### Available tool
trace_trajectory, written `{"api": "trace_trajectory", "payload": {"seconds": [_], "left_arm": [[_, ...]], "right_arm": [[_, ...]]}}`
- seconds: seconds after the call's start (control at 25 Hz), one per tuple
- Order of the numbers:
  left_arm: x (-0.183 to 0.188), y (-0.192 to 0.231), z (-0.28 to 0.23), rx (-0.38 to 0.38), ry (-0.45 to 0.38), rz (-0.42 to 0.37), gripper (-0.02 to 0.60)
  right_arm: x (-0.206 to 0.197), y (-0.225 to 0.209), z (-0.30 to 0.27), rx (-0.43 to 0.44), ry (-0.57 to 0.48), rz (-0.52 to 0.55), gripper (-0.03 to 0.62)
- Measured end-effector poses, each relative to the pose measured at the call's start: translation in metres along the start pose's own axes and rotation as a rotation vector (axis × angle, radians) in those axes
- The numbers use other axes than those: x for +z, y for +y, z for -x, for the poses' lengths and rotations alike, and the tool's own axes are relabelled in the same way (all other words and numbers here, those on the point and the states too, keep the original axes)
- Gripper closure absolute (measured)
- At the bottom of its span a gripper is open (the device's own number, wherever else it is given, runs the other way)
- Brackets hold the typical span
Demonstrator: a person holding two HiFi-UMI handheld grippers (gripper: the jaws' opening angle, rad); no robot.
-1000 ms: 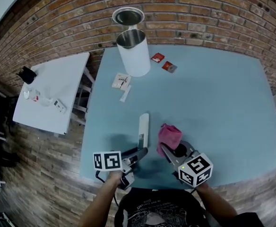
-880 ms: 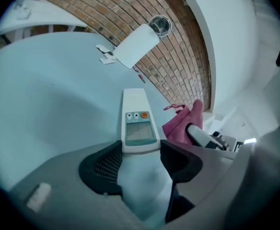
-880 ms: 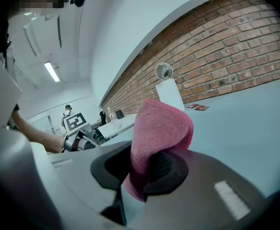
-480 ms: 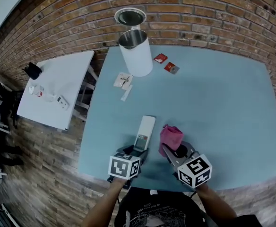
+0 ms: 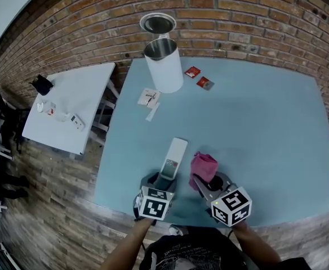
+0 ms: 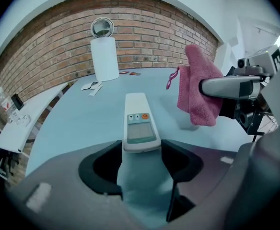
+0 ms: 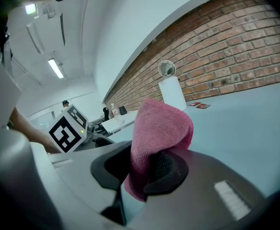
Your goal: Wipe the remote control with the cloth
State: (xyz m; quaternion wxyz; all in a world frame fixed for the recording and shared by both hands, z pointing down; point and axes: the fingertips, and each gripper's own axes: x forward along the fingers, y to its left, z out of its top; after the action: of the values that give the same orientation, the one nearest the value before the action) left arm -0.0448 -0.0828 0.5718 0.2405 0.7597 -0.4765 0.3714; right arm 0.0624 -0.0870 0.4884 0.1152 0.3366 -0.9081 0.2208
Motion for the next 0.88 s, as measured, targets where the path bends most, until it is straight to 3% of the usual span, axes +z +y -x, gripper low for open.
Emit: {"api": "trace_trajectory", "payload": {"seconds": [0.4,0.48,0.88], "left_arm": [[0.0,-0.024,0.052,-0.04,-0.198,-0.002,0.346],[0.002,-0.025,0.065,-0.007,-0.25,0.006,0.577],[0.022,-0.053,0.111,-0.093,-0.448,0.029,0.581]], "right_arm": [[-0.007,0.042,0.008,-0.068,0.007,0.008,0.525],[-0.011,0.051,0.011,-0.082,0.012,0.012,0.525],[-0.016,0.08,0.029,-0.167,0.02,0.034,0.526]]}}
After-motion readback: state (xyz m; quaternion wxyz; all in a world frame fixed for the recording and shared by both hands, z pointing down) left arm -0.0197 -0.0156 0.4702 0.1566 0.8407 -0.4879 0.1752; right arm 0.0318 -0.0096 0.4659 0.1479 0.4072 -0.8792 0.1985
